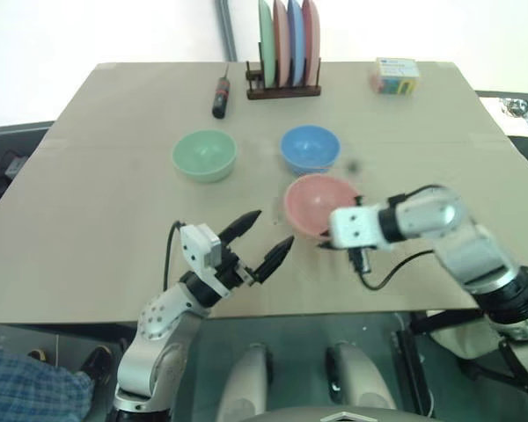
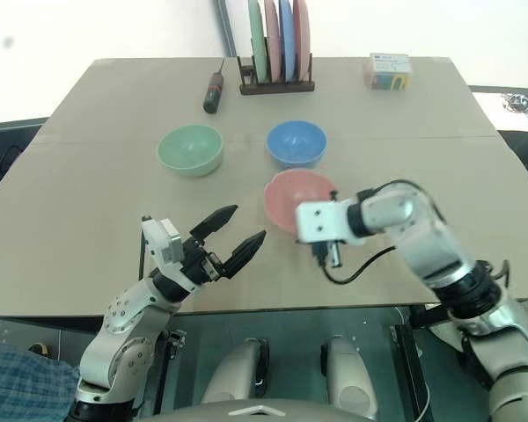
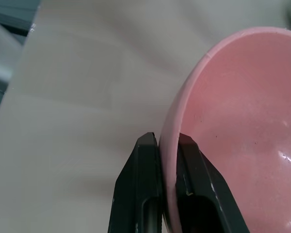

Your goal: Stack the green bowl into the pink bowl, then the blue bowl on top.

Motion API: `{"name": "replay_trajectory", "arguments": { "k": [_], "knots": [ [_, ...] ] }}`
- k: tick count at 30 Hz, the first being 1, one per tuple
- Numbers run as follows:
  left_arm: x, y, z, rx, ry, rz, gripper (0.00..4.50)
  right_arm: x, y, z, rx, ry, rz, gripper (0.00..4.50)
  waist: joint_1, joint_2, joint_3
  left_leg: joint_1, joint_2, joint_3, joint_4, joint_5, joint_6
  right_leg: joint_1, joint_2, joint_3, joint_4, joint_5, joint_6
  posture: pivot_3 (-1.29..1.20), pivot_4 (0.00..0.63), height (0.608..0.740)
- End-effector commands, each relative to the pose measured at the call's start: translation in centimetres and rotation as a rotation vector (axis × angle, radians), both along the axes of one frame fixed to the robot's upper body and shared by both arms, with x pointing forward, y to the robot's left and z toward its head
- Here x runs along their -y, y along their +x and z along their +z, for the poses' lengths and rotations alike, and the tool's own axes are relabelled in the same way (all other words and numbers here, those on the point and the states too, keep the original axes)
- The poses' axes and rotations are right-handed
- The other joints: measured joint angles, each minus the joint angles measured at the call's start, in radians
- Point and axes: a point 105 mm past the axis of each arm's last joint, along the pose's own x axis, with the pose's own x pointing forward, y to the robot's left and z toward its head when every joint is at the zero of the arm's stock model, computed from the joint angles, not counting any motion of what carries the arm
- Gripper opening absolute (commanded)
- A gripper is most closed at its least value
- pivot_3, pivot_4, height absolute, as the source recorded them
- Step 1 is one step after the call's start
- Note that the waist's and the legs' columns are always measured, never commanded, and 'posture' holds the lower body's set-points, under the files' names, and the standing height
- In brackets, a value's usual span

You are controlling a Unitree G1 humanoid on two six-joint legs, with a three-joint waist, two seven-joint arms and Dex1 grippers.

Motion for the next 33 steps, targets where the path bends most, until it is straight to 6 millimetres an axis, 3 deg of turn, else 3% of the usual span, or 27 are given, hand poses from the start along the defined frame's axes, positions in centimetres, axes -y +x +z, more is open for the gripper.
{"name": "replay_trajectory", "arguments": {
  "k": [1,2,4,6,9,11,14,15,19,23,26,29,33],
  "knots": [
    [0.2,-0.1,0.5,0.025,-0.001,-0.018,4.50,-0.9,0.9,0.9,0.115,0.011,0.001,0.02,0.001,0.000,0.000,0.000,0.000,0.000,0.000,0.000,0.000,0.000,0.000,0.000,0.000,0.000,0.000,0.00,0.150,0.740],
    [0.2,-0.1,0.5,0.025,0.000,-0.018,4.50,-1.0,1.1,0.9,0.124,0.012,-0.001,0.02,0.001,0.000,0.000,0.000,0.000,0.000,0.000,0.000,0.000,0.000,0.000,0.000,0.000,0.000,0.000,0.00,0.150,0.740],
    [0.3,-0.1,0.5,0.025,0.000,-0.019,4.50,-0.9,1.5,0.7,0.139,0.002,-0.013,0.76,0.002,0.000,0.000,0.000,0.000,-0.001,0.000,0.000,0.000,0.000,0.000,-0.001,0.000,0.000,0.000,0.00,0.150,0.740],
    [0.2,-0.1,0.4,0.022,0.002,-0.017,4.50,-0.8,1.8,0.9,0.136,0.006,-0.024,1.19,0.001,0.000,0.000,0.000,0.000,0.000,0.000,0.000,0.000,0.000,0.000,-0.001,0.000,0.000,0.000,0.00,0.150,0.740],
    [-0.1,0.4,0.6,0.000,-0.008,0.008,4.50,-0.7,1.1,1.9,0.030,0.089,-0.044,2.62,0.001,0.000,0.000,0.000,0.000,-0.001,0.000,0.000,0.000,0.000,0.000,-0.001,0.000,0.000,0.000,0.00,0.150,0.740],
    [-0.2,0.6,1.1,0.003,-0.016,0.018,4.50,-0.7,0.5,3.2,-0.046,0.176,-0.059,3.03,0.001,0.000,0.000,0.000,0.000,-0.001,0.000,0.000,0.000,0.000,0.000,-0.001,0.000,0.000,0.000,0.00,0.150,0.740],
    [-0.8,1.5,2.0,0.009,0.013,0.069,4.50,-0.2,0.4,5.8,-0.128,0.318,-0.113,4.22,0.003,0.000,0.000,0.000,0.000,-0.002,0.000,0.000,0.000,0.000,0.000,-0.001,0.000,0.000,0.000,0.00,0.150,0.740],
    [-1.0,1.8,2.3,0.016,0.029,0.088,4.50,0.2,0.5,6.6,-0.156,0.368,-0.139,4.40,0.002,0.000,0.000,0.000,0.000,-0.002,0.000,0.000,0.000,0.000,0.000,-0.001,0.000,0.000,0.000,0.00,0.150,0.740],
    [-2.0,3.2,4.0,0.036,0.069,0.148,4.50,3.5,1.0,9.6,-0.360,0.615,-0.271,4.40,0.005,0.000,0.000,0.000,0.000,-0.003,0.000,0.000,0.000,0.001,0.000,-0.002,0.001,0.000,0.000,0.00,0.150,0.740],
    [-3.5,5.1,4.2,0.021,0.188,0.203,4.50,7.0,0.9,12.0,-0.377,0.841,-0.281,4.40,0.006,0.000,0.000,-0.001,0.000,-0.002,-0.001,0.000,0.000,0.001,0.000,-0.002,0.000,0.000,0.000,0.00,0.150,0.740],
    [-4.5,6.7,4.5,0.020,0.279,0.234,4.50,8.9,0.3,12.4,-0.391,0.926,-0.279,4.40,0.013,0.000,0.000,-0.001,0.000,-0.003,-0.001,0.000,0.000,0.001,0.000,-0.004,0.000,0.000,0.000,0.00,0.150,0.740],
    [-6.5,9.6,5.0,0.009,0.406,0.295,4.50,10.8,-0.7,12.6,-0.359,0.998,-0.268,4.40,0.006,-0.001,0.000,-0.001,0.000,-0.003,-0.001,0.000,0.000,0.000,0.000,-0.003,0.000,0.000,0.000,0.00,0.150,0.740],
    [-9.1,12.9,4.3,-0.033,0.504,0.365,4.50,11.6,-0.8,11.8,-0.339,1.004,-0.302,4.40,0.004,0.000,0.000,-0.001,0.000,-0.002,-0.001,0.000,0.000,0.000,0.000,-0.003,0.000,0.000,0.000,0.00,0.150,0.740]
  ]
}}
